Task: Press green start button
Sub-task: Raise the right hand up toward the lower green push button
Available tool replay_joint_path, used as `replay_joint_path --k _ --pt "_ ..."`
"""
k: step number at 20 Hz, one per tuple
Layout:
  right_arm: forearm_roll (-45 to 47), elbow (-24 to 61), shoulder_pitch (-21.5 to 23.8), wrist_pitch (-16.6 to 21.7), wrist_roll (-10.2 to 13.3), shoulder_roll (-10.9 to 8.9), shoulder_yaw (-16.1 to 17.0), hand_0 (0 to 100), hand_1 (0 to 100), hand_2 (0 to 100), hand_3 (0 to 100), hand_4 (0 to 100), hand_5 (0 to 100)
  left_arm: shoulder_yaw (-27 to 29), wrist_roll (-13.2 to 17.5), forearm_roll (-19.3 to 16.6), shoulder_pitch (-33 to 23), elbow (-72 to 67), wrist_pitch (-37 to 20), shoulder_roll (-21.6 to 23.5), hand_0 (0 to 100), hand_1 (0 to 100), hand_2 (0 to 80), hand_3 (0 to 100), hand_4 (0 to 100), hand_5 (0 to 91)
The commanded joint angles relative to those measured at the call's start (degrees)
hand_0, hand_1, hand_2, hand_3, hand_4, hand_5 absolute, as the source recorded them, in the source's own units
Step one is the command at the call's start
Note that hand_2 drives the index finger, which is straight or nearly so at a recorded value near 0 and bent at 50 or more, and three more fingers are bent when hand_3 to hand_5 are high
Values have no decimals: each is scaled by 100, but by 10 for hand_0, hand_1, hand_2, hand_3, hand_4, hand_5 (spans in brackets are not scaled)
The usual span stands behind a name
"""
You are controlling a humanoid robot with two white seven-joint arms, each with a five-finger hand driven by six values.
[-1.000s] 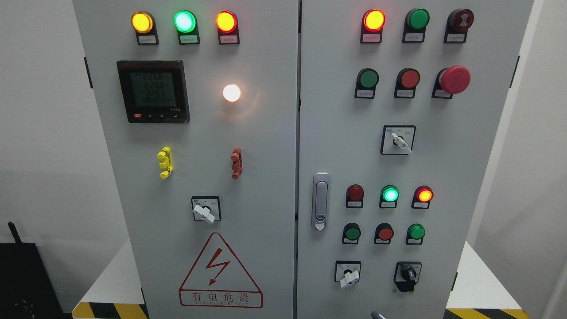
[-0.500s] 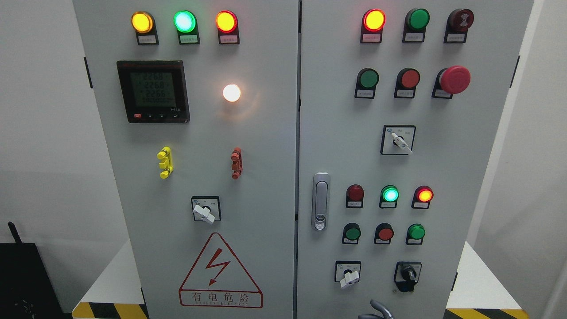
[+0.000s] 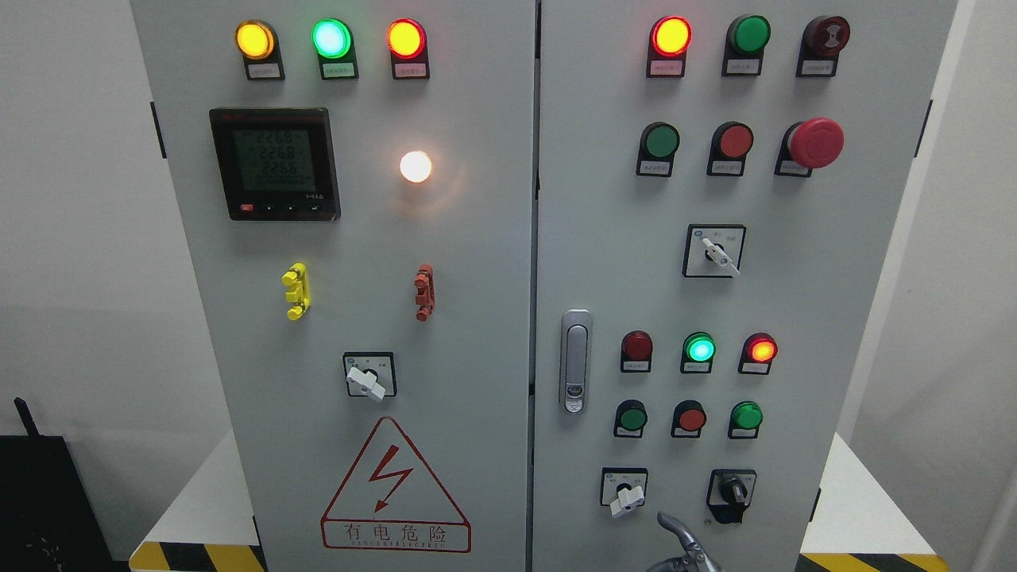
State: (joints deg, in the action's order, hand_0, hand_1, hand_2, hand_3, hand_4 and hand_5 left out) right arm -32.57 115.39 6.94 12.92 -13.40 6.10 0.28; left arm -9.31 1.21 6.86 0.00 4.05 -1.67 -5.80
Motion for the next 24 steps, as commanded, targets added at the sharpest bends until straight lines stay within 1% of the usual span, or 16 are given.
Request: replay_joint_path --k 1,4,5,7,9,13,16,18,20,22,24 --pt "-793 -33 -237 149 48 14 200 316 368 0 638 576 355 0 3 0 -149 -1 0 0 120 556 0 0 0 0" --pt "-1127 -95 -342 220 179 14 288 363 370 0 644 589 371 0 3 0 -149 -1 0 0 120 556 0 0 0 0" --pt "-1276 -130 -369 264 188 14 323 382 370 0 642 592 378 0 3 0 -149 -1 0 0 120 556 0 0 0 0" --pt "-1532 -183 -439 404 311 14 358 407 370 0 645 596 384 0 3 0 -149 -1 0 0 120 556 0 0 0 0" --pt "-1751 -253 -527 457 364 14 402 435 371 0 645 603 398 0 3 0 -149 -1 0 0 120 556 0 0 0 0" --pt "-2024 -341 -677 457 382 14 403 472 372 0 647 613 425 8 3 0 -149 -1 0 0 120 556 0 0 0 0" --pt "-2244 -411 -756 457 531 14 403 498 373 0 648 627 461 0 3 0 -149 -1 0 0 120 556 0 0 0 0" --pt "-2358 -429 -800 457 566 14 403 506 372 0 654 648 547 0 3 0 -149 -1 0 0 120 556 0 0 0 0" --pt "-2403 -464 -852 457 610 14 394 511 373 0 661 666 606 0 3 0 -149 -1 0 0 120 556 0 0 0 0" --pt "-2420 -499 -896 457 619 14 394 517 374 0 673 679 642 0 3 0 -149 -1 0 0 120 556 0 0 0 0" --pt "-2578 -534 -914 457 698 14 394 526 375 0 713 699 677 0 3 0 -149 -1 0 0 120 556 0 0 0 0"
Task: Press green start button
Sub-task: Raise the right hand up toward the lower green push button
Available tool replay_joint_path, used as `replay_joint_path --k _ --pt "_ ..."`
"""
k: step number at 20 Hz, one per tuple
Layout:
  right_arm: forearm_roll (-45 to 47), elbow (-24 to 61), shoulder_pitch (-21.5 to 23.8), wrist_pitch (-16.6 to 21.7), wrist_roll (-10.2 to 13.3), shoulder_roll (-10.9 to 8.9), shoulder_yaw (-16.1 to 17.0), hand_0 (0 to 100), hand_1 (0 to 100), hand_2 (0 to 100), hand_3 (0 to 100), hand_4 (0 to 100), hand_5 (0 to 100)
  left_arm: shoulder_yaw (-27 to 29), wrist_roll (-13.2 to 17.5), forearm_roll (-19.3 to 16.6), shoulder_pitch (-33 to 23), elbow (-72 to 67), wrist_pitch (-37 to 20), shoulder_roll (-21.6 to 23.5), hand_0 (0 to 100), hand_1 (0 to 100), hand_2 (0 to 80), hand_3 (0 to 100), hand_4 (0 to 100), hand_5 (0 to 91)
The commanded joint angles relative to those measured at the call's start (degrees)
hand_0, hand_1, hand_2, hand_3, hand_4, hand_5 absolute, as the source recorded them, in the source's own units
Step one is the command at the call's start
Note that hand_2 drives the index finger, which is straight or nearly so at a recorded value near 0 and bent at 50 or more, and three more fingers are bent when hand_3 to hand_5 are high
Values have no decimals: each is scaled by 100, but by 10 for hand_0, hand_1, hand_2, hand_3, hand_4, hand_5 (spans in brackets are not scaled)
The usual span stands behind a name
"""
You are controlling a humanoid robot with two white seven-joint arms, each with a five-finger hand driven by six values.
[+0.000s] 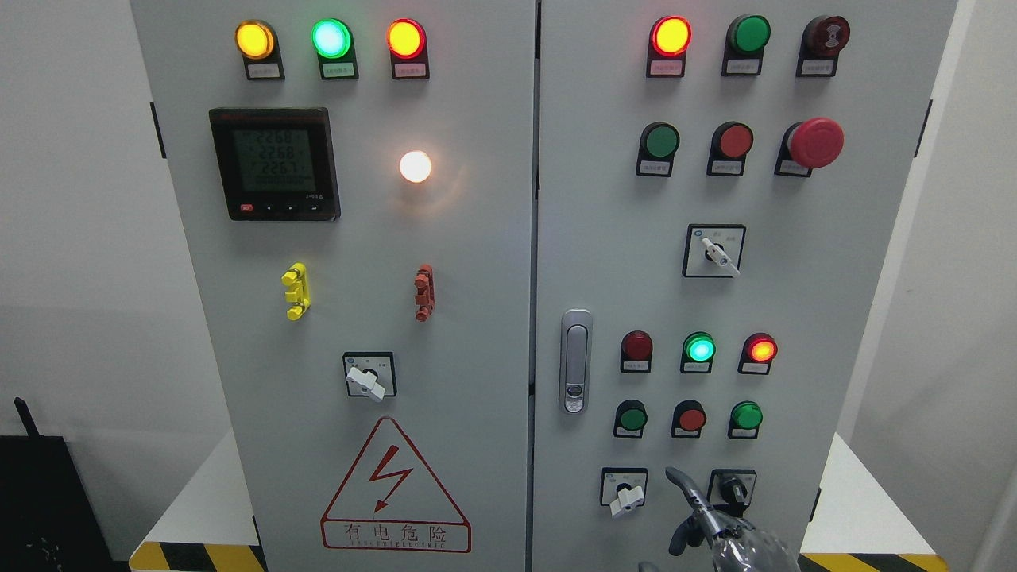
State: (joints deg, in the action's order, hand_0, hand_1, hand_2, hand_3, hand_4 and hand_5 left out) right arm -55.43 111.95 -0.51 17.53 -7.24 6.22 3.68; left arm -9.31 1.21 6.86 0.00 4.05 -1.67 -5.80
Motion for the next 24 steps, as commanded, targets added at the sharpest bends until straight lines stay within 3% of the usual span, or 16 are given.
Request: replay_joint_path --k 1,24 --pt "-319 -208 -195 -4 100 2 53 528 377 0 718 702 684 -1 3 0 -149 0 0 0 120 556 0 0 0 0" --pt "-662 -621 -696 -4 65 2 -43 524 382 0 742 722 722 -1 3 0 -149 0 0 0 120 556 0 0 0 0"
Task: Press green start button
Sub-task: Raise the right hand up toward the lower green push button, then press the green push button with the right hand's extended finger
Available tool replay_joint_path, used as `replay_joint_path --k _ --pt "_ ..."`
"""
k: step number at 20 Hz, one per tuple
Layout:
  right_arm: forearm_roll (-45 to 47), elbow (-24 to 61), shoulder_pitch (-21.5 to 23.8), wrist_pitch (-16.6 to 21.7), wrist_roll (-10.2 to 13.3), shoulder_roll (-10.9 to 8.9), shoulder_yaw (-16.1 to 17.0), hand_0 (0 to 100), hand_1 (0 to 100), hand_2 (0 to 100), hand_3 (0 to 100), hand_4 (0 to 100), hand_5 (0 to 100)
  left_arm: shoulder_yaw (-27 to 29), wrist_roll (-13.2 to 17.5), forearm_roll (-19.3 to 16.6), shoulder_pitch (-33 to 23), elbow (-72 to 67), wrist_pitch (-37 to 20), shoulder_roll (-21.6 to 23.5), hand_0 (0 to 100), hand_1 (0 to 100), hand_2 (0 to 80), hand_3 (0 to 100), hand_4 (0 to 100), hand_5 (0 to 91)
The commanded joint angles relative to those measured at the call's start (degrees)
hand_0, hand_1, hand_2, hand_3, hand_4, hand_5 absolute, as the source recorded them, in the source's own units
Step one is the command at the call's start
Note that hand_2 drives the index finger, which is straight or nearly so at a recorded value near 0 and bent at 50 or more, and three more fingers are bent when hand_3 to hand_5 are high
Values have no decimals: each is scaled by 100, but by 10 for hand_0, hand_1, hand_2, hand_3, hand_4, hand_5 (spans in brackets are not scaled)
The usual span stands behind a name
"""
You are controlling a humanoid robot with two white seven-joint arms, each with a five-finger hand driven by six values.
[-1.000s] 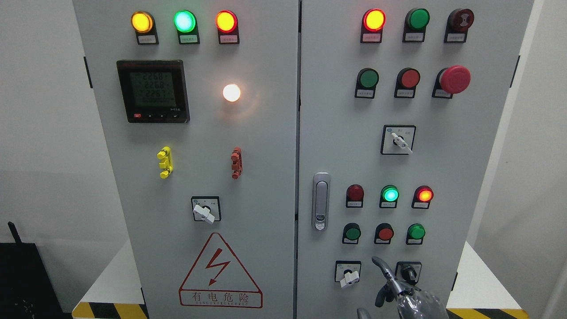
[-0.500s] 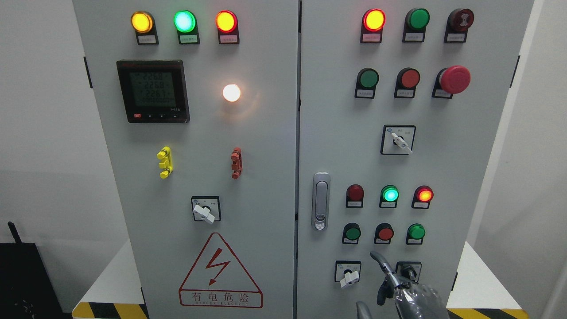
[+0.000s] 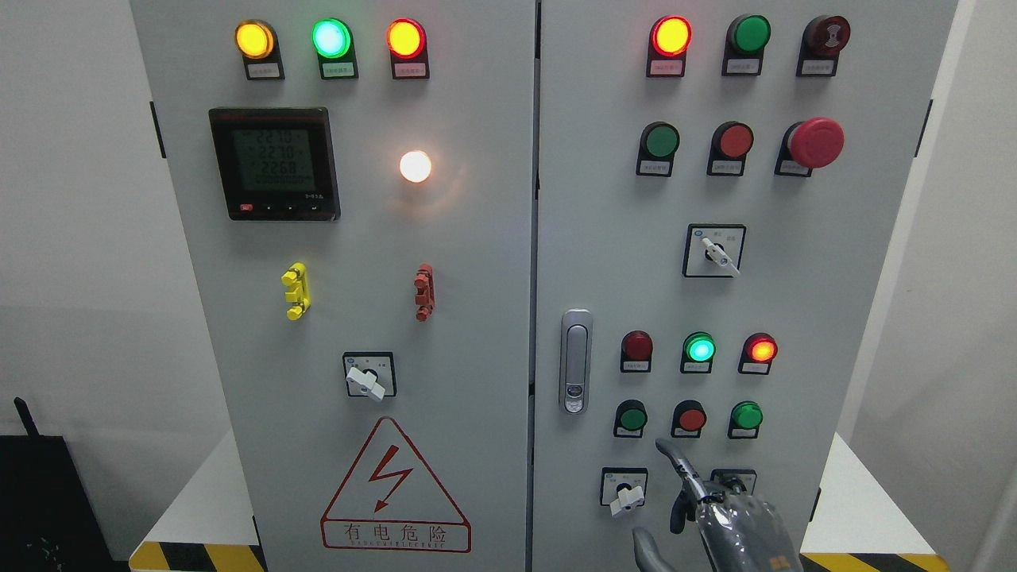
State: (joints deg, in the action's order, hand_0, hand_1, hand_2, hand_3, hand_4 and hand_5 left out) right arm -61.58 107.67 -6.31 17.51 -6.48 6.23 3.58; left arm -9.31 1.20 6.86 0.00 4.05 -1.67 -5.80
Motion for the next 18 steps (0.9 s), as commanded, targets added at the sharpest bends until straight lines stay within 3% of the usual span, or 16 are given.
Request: replay_joint_path --k 1,18 --pt "-47 -228 -143 -2 -11 1 -33 524 382 0 741 722 721 -1 3 0 -149 0 0 0 120 556 0 0 0 0" --pt "-126 -369 -406 -11 -29 -8 -86 526 382 0 746 723 721 0 3 0 -149 0 0 0 120 556 0 0 0 0"
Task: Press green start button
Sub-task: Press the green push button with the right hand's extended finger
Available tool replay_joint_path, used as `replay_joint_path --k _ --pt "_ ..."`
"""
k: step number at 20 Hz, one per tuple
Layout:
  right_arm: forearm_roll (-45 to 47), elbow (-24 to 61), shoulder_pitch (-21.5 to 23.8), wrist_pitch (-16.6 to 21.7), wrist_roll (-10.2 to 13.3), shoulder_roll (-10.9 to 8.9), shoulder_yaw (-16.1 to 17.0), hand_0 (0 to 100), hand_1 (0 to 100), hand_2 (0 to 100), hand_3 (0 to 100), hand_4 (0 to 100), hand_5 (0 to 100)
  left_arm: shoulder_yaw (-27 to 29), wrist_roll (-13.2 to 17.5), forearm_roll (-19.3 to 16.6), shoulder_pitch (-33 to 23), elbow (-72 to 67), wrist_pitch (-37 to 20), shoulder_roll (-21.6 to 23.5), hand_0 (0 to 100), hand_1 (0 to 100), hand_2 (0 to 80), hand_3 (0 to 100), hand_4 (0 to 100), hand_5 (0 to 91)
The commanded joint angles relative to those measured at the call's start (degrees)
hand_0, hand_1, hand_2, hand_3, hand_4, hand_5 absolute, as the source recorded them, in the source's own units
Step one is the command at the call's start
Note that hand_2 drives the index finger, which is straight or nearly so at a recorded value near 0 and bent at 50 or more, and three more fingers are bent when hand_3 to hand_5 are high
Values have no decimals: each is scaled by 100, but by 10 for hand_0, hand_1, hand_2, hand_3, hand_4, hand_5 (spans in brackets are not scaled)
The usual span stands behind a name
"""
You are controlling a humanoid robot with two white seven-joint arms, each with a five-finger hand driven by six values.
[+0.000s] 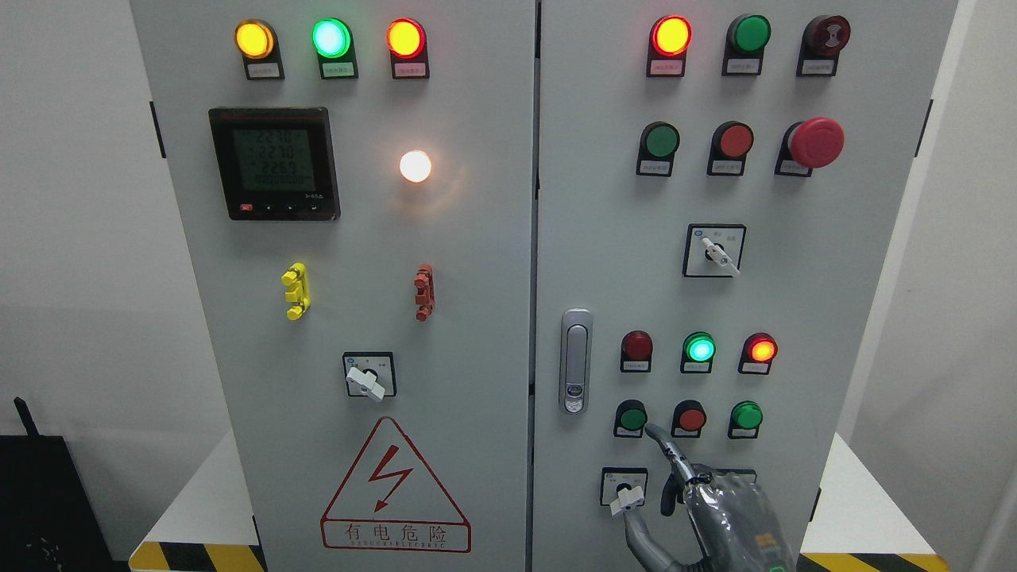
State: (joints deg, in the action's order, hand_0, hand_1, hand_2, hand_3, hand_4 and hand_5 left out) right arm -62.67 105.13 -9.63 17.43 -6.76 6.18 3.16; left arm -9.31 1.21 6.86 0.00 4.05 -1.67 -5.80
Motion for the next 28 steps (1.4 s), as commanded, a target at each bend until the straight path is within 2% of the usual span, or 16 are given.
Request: replay_joint_path --k 1,28 --pt "-17 -125 -83 -3 -1 -3 -43 526 383 0 746 722 721 -1 3 0 -149 0 0 0 120 556 0 0 0 0" --pt "-87 -476 -285 -3 -19 6 -114 527 385 0 754 723 720 -1 3 0 -141 8 0 0 120 556 0 0 0 0"
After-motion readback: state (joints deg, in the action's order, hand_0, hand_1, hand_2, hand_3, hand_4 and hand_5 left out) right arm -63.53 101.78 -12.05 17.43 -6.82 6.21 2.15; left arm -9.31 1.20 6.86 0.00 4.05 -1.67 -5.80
